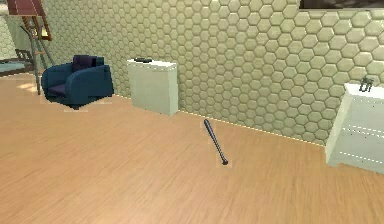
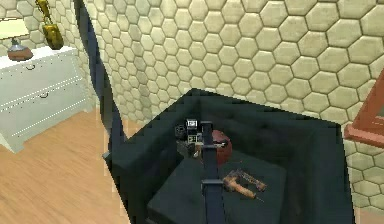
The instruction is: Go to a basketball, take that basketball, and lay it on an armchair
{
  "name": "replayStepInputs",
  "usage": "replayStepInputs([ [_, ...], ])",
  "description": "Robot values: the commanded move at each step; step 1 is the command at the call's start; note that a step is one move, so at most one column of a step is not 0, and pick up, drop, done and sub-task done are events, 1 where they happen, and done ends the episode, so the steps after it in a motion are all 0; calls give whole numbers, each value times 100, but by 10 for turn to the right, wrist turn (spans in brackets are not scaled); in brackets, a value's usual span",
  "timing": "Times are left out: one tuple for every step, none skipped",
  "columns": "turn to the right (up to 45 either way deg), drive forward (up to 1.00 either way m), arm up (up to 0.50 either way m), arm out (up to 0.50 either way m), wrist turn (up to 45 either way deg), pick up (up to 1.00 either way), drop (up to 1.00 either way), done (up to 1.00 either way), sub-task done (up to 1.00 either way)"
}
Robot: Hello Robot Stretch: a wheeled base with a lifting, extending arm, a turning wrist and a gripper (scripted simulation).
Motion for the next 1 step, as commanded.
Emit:
replayStepInputs([
  [0,0,0,0,0,0,0,100,0],
])
